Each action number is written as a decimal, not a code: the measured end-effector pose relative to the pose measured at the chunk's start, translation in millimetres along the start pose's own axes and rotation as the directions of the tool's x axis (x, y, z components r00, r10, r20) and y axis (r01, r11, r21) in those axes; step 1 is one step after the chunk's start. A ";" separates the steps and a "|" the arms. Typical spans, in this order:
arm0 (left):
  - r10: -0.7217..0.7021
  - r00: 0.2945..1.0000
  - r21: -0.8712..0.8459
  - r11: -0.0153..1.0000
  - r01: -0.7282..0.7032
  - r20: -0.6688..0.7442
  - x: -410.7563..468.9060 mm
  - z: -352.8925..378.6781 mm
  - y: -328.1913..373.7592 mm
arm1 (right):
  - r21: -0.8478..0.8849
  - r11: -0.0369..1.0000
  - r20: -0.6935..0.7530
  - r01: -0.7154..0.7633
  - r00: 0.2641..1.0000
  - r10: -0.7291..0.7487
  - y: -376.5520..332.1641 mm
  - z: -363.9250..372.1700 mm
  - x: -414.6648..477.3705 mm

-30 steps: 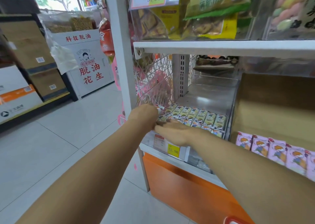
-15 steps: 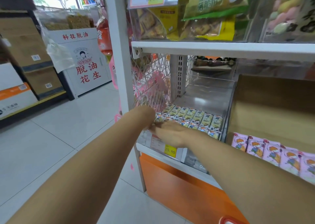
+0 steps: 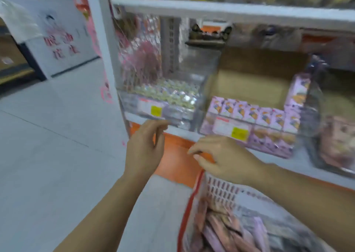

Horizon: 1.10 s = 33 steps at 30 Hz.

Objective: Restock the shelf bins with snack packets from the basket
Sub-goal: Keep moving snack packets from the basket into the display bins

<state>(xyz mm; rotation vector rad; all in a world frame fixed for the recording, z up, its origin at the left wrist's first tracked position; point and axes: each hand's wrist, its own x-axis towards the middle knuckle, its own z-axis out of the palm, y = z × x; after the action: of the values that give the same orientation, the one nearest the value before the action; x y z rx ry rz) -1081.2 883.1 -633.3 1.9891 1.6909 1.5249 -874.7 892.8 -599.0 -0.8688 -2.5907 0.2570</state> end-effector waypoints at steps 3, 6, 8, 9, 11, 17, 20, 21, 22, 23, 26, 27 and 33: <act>-0.028 0.989 -0.020 0.999 0.032 0.145 -55.7 39.0 2.4 | -0.081 0.994 0.266 -0.072 0.960 0.091 15.0 8.4 -53.5; -0.030 0.930 0.084 0.997 -0.001 0.365 -99.7 77.3 1.7 | -0.083 0.964 0.367 -0.252 0.892 0.265 36.8 17.2 -97.9; -0.041 0.871 0.144 0.989 -0.035 0.490 -121.4 98.3 -2.9 | -0.058 0.925 0.401 -0.375 0.840 0.366 54.4 31.2 -122.4; -0.029 0.853 0.163 0.984 -0.066 0.521 -129.6 107.0 -6.3 | -0.054 0.902 0.420 -0.428 0.810 0.410 63.3 40.3 -134.1; -0.014 0.834 0.194 0.975 -0.112 0.552 -140.2 118.7 -11.9 | -0.064 0.852 0.451 -0.520 0.747 0.489 81.4 64.7 -159.3; -0.128 0.824 0.245 0.970 -0.013 0.552 -142.1 132.0 -17.9 | -0.122 0.770 0.648 -0.627 0.537 0.540 109.8 126.3 -206.7; -0.120 0.822 0.250 0.968 -0.028 0.557 -142.8 131.6 -19.1 | -0.166 0.793 0.698 -0.586 0.498 0.514 115.4 142.4 -211.6; -0.121 0.821 0.252 0.967 -0.028 0.558 -143.2 131.7 -19.8 | -0.188 0.810 0.712 -0.556 0.490 0.502 115.9 147.4 -213.2; -0.120 0.821 0.252 0.967 -0.030 0.558 -143.2 131.7 -20.3 | -0.214 0.824 0.723 -0.525 0.482 0.495 115.8 152.9 -215.0; -0.116 0.822 0.254 0.967 -0.035 0.558 -142.9 131.6 -20.0 | -0.241 0.841 0.724 -0.485 0.486 0.489 115.0 158.3 -217.5; -0.107 0.822 0.258 0.965 -0.050 0.560 -142.1 131.5 -19.6 | -0.314 0.902 0.698 -0.296 0.572 0.431 114.6 169.7 -221.8; -0.112 0.822 0.261 0.964 -0.045 0.558 -142.1 131.6 -19.6 | -0.318 0.906 0.688 -0.280 0.589 0.423 115.0 170.2 -221.9; -0.135 0.820 0.267 0.963 -0.023 0.556 -141.6 131.4 -18.0 | -0.124 0.800 0.655 -0.587 0.557 0.510 124.9 131.2 -214.0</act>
<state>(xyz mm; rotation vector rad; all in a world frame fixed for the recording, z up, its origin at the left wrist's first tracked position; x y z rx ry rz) -979.3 841.1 -793.0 2.1881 1.7108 0.5863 -706.7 854.6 -820.3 -1.8253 -2.7563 1.0628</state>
